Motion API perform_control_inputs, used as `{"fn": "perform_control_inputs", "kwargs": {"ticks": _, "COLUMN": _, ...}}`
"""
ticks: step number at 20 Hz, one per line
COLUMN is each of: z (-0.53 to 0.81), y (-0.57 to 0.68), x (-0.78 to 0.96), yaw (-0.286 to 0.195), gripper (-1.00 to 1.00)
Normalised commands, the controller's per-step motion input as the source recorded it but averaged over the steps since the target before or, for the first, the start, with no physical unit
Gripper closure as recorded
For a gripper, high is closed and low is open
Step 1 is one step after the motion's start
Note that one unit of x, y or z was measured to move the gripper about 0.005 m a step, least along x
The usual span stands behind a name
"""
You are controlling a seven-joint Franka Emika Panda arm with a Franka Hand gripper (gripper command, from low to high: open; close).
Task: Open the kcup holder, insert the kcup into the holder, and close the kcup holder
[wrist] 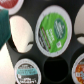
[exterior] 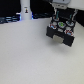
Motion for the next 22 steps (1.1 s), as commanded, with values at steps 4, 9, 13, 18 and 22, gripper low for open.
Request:
{"fn": "perform_control_inputs", "kwargs": {"ticks": 4, "z": 0.25, "y": -0.44, "x": 0.63, "yaw": 0.024, "gripper": -1.0}}
{"fn": "perform_control_inputs", "kwargs": {"ticks": 9, "z": 0.15, "y": -0.43, "x": 0.69, "yaw": 0.018, "gripper": -1.0}}
{"fn": "perform_control_inputs", "kwargs": {"ticks": 13, "z": 0.06, "y": -0.39, "x": 0.71, "yaw": 0.027, "gripper": -1.0}}
{"fn": "perform_control_inputs", "kwargs": {"ticks": 18, "z": -0.01, "y": -0.24, "x": 0.73, "yaw": 0.048, "gripper": -1.0}}
{"fn": "perform_control_inputs", "kwargs": {"ticks": 22, "z": -0.01, "y": -0.02, "x": 0.8, "yaw": 0.046, "gripper": -1.0}}
